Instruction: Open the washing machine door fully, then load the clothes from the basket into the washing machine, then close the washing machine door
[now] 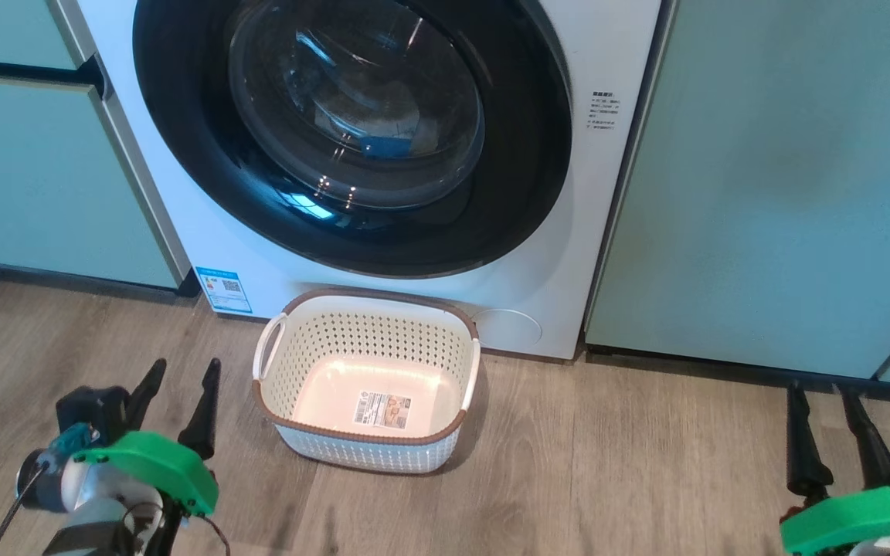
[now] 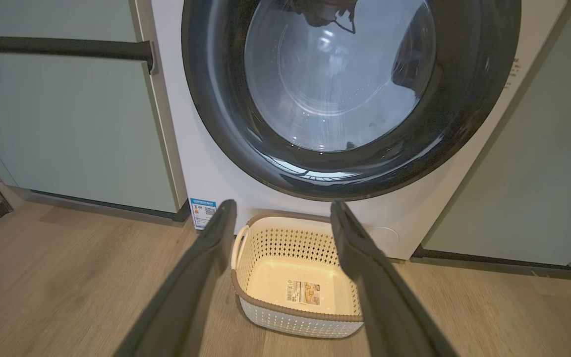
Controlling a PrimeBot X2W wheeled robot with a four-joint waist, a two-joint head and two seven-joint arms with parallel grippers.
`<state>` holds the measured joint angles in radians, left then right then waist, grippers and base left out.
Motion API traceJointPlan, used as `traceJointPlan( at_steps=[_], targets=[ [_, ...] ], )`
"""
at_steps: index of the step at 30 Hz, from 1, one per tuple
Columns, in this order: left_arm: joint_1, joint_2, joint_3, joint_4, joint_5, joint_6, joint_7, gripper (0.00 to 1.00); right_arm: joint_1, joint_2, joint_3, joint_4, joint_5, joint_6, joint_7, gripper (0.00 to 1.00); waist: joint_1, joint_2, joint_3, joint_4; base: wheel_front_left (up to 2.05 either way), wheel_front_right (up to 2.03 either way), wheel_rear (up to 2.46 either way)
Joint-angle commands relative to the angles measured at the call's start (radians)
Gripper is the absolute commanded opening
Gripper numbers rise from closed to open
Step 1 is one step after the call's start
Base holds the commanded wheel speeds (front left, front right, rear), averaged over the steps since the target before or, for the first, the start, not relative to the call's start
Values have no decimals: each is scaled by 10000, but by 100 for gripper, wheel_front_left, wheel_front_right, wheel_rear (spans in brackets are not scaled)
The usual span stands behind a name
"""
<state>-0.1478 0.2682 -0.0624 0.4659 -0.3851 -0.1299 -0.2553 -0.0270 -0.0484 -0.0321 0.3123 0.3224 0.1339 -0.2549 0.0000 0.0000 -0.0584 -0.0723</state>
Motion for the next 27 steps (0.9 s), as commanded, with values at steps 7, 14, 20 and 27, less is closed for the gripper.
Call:
traceJointPlan(
  at_steps=[7, 14, 20, 27],
  targets=[
    [-643, 200, 582, -256, 135, -8, -65, 100, -244, -19, 399, -335, -78, -32, -69, 100, 0, 0, 23, -22, 0, 0, 0],
    [-717, 161, 634, -226, 143, -8, -65, 100, -248, -19, 539, -296, -38, -32, -69, 100, 0, 0, 49, -61, 0, 0, 0],
    [-728, 155, 619, -225, 157, -8, -65, 100, -230, -19, 594, -266, -9, -32, -69, 100, 0, 0, 47, -74, 0, 0, 0],
    [-722, 155, 593, -196, 157, -8, -65, 100, -213, -18, 611, -245, 10, -32, -69, 100, 0, 0, 22, -78, 0, 0, 0]
  ],
)
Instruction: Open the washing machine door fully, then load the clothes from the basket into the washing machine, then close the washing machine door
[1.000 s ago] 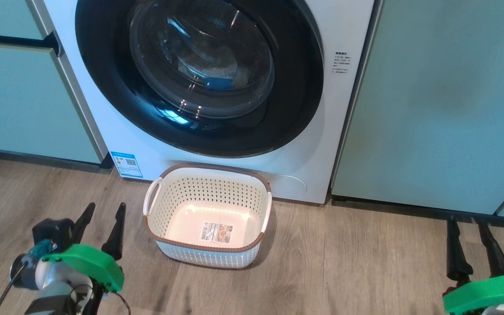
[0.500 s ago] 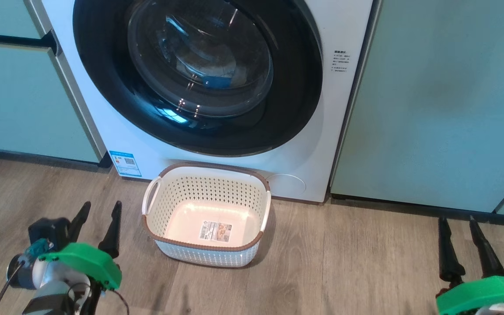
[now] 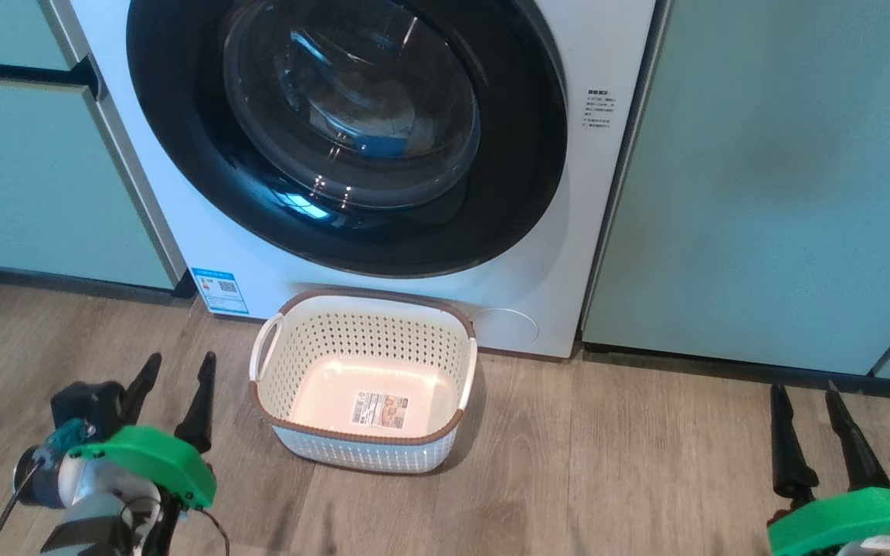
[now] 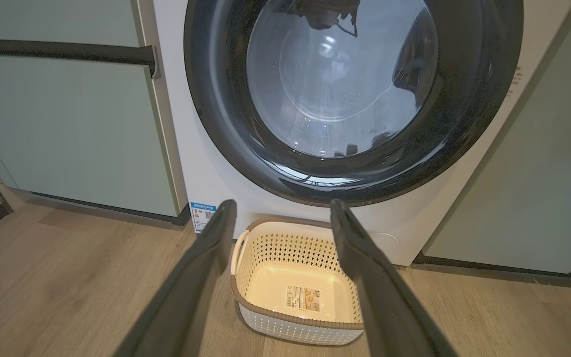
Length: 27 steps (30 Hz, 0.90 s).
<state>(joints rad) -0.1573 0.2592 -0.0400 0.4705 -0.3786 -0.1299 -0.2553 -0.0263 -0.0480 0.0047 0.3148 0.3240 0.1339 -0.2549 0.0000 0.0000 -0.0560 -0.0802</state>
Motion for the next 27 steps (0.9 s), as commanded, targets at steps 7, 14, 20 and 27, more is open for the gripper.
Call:
traceJointPlan(
  at_steps=[7, 14, 20, 27],
  targets=[
    [-629, 252, 338, -194, 64, -8, -65, 100, -206, -22, 314, -244, 21, -32, -69, 100, 0, 0, -24, -49, 0, 0, 0],
    [-647, 287, 288, -161, 31, -8, -65, 100, -166, -22, 310, -249, 40, -32, -69, 100, 0, 0, -42, -92, 0, 0, 0],
    [-660, 287, 284, -135, 25, -8, -65, 100, -160, -22, 329, -226, 58, -32, -69, 100, 0, 0, -59, -100, 0, 0, 0],
    [136, -214, -76, 443, -18, 2, 11, 0, 131, 8, 113, 423, 31, 2, 17, 0, 0, 0, -58, -101, 0, 0, 0]
  ],
)
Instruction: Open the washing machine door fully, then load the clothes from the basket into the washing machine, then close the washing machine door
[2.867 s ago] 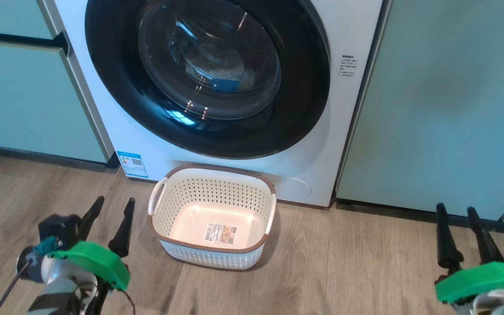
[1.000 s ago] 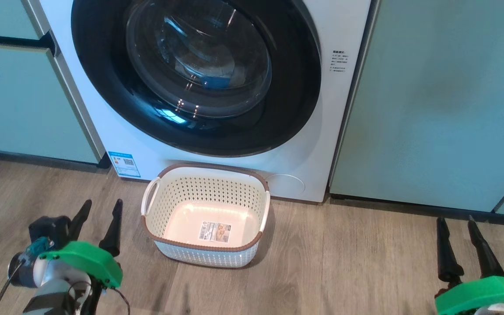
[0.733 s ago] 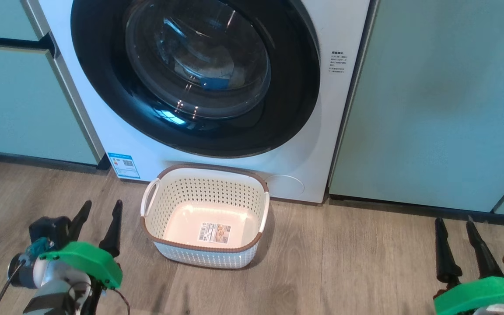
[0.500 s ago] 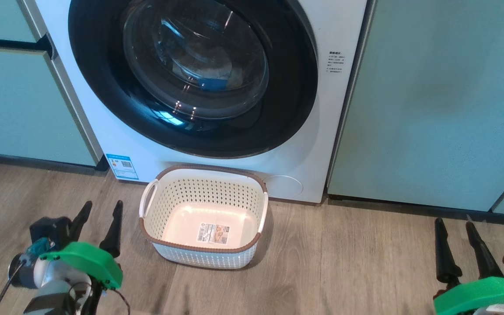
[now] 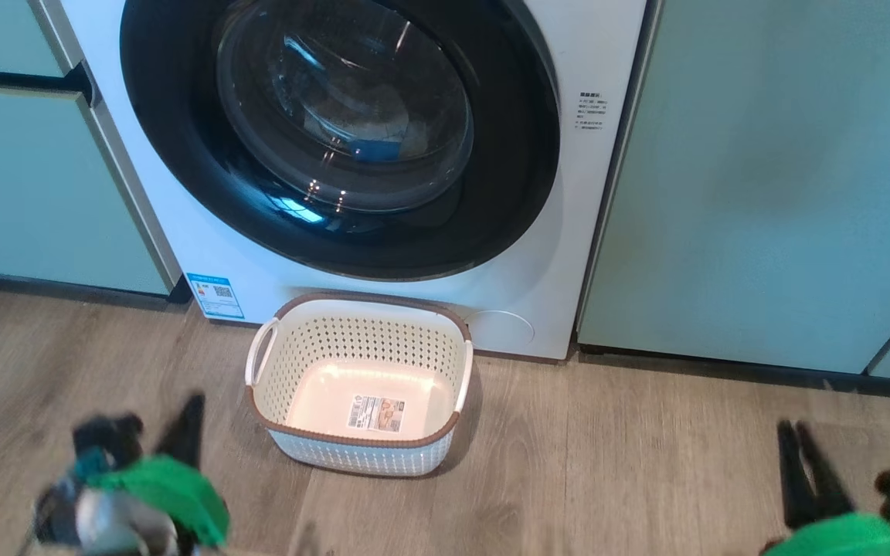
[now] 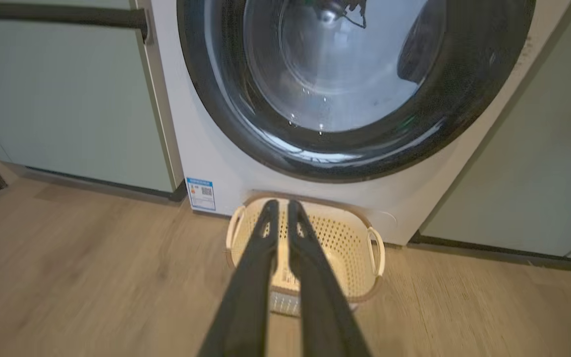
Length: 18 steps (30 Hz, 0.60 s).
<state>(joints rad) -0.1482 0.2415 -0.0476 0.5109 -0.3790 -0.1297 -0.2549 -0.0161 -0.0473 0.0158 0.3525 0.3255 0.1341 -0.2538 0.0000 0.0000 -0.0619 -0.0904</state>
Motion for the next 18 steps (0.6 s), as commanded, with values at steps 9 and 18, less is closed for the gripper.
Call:
traceJointPlan(
  at_steps=[9, 18],
  targets=[
    [522, -409, -25, 281, -644, -1, 226, 0, 327, 0, -37, 418, 673, -2, 197, 0, 0, 0, 34, 48, 0, 0, 0],
    [525, -511, 76, 69, -1433, -1, 450, 0, 245, -2, -122, 314, 1494, -4, 432, 0, 0, 0, 76, 106, 0, 0, 0]
  ],
)
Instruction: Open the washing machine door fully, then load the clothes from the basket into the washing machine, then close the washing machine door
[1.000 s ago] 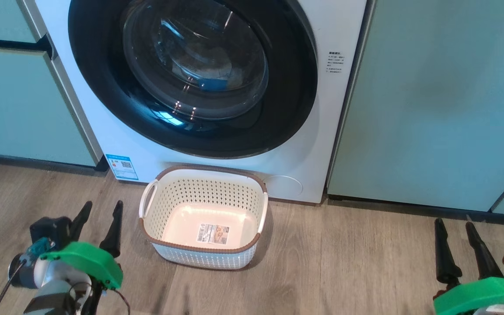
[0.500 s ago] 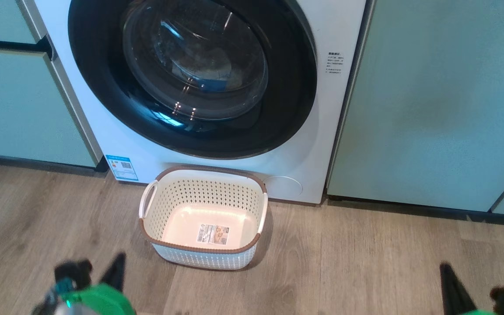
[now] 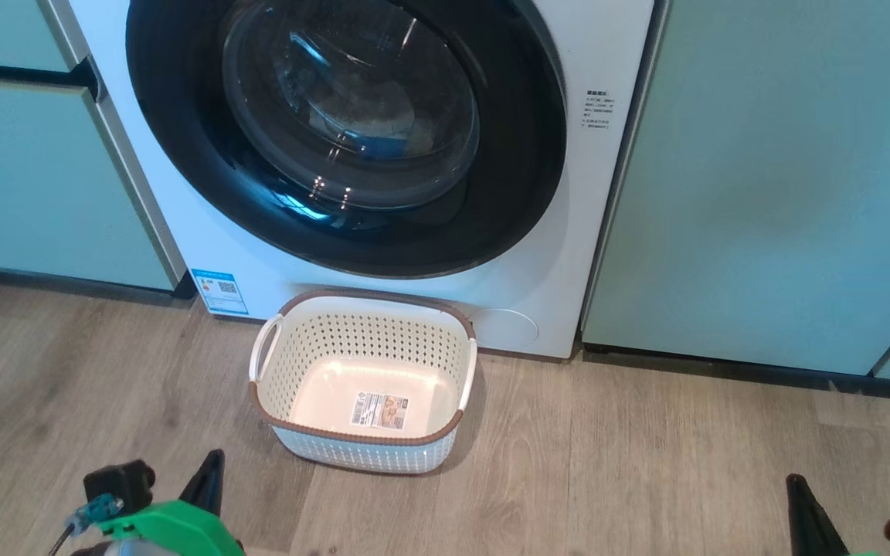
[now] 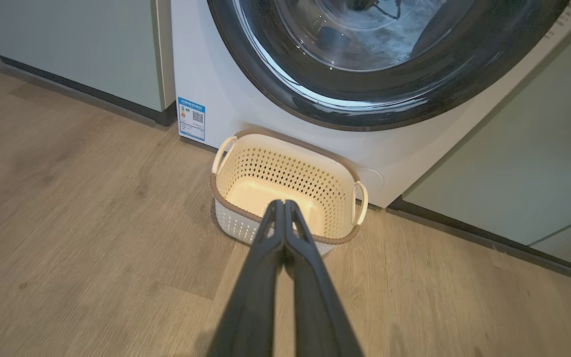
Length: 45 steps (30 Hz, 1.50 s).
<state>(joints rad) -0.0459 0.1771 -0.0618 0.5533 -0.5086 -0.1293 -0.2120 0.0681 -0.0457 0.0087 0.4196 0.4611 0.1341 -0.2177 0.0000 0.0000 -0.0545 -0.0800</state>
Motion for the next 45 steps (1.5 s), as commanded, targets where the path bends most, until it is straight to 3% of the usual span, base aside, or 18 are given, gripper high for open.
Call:
traceJointPlan(
  at_steps=[1, 45],
  targets=[
    [-498, 121, 231, -380, -235, -5, 49, 0, -607, -17, -61, -370, 241, -4, 101, 0, 0, 0, 7, 9, 0, 0, 0],
    [-545, -437, 842, -1469, -4556, -8, 1333, 0, -1070, -28, -529, -924, 4751, -16, 1389, 0, 0, 0, 235, 327, 0, 0, 0]
  ],
)
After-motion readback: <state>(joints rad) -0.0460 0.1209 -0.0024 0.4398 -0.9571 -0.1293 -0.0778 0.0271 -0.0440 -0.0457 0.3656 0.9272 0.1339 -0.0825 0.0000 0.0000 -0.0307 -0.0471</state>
